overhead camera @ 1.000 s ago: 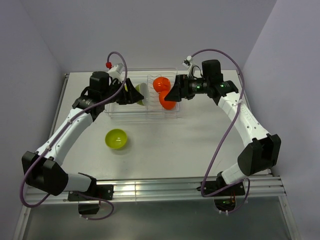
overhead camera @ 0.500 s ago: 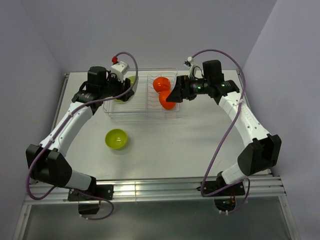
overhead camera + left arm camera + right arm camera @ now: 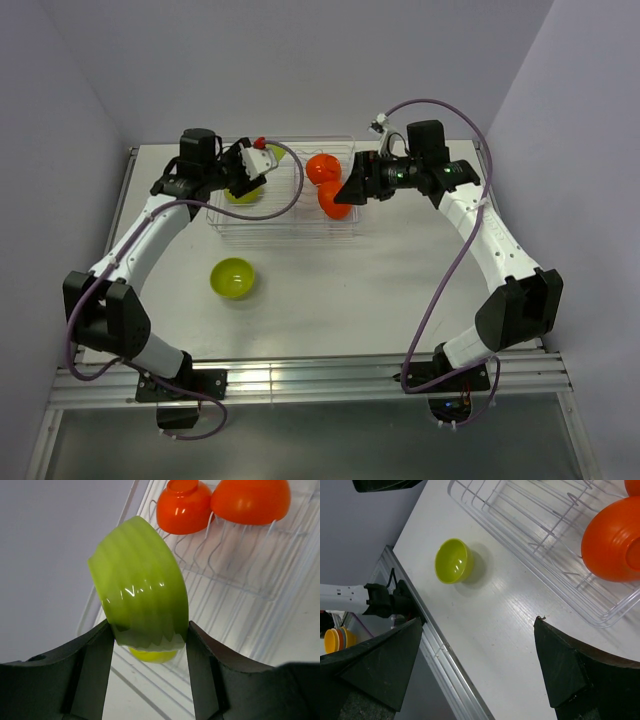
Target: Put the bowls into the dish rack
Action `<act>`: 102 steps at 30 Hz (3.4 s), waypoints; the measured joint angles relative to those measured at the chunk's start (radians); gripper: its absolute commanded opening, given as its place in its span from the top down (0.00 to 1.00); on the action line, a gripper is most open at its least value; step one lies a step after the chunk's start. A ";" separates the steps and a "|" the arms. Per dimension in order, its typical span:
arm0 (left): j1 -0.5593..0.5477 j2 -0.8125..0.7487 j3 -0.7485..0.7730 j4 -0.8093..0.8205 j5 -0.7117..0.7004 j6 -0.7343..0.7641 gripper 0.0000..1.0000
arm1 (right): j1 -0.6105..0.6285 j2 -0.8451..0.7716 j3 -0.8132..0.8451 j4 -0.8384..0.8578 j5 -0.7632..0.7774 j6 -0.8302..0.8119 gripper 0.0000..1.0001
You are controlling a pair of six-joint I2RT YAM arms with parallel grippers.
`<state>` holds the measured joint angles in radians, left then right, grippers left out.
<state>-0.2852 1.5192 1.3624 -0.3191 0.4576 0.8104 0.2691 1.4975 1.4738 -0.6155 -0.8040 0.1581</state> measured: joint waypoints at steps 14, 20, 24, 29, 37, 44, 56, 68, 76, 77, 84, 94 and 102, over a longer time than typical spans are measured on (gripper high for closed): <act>-0.064 0.250 0.056 0.124 -0.276 0.119 1.00 | -0.080 0.000 0.000 -0.004 0.003 0.000 0.00; -0.117 0.338 0.131 0.098 -0.395 0.124 1.00 | -0.102 0.000 0.000 -0.006 0.002 0.000 0.00; -0.136 0.402 0.208 0.074 -0.453 0.130 1.00 | -0.109 0.000 -0.002 -0.007 0.002 0.000 0.00; -0.138 0.450 0.260 0.026 -0.483 0.139 1.00 | -0.116 -0.002 -0.008 -0.014 0.001 -0.001 0.00; -0.137 0.476 0.274 -0.001 -0.489 0.149 1.00 | -0.119 -0.004 -0.025 -0.018 -0.001 -0.001 0.00; -0.137 0.505 0.280 0.001 -0.490 0.145 1.00 | -0.122 -0.005 -0.026 -0.020 -0.001 -0.001 0.00; -0.137 0.526 0.280 0.045 -0.499 0.142 0.97 | -0.124 -0.005 -0.027 -0.021 -0.001 -0.003 0.00; -0.137 0.561 0.280 0.073 -0.509 0.146 0.87 | -0.126 -0.004 -0.027 -0.023 -0.001 -0.007 0.00; -0.137 0.575 0.280 0.085 -0.508 0.153 0.80 | -0.126 -0.004 -0.027 -0.027 -0.001 -0.007 0.00; -0.137 0.578 0.280 0.085 -0.508 0.154 0.80 | -0.126 -0.004 -0.027 -0.027 -0.001 -0.007 0.00; -0.137 0.591 0.280 0.090 -0.508 0.157 0.69 | -0.126 -0.004 -0.027 -0.029 -0.001 -0.008 0.00; -0.137 0.601 0.293 0.089 -0.508 0.156 0.57 | -0.126 -0.004 -0.027 -0.034 -0.001 -0.008 0.00; -0.137 0.625 0.322 0.088 -0.507 0.154 0.51 | -0.126 -0.004 -0.027 -0.038 -0.001 -0.014 0.00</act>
<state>-0.4221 2.1441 1.6848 -0.2310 -0.0498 0.9642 0.1432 1.4933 1.4471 -0.6533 -0.8047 0.1444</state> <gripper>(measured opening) 0.595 0.997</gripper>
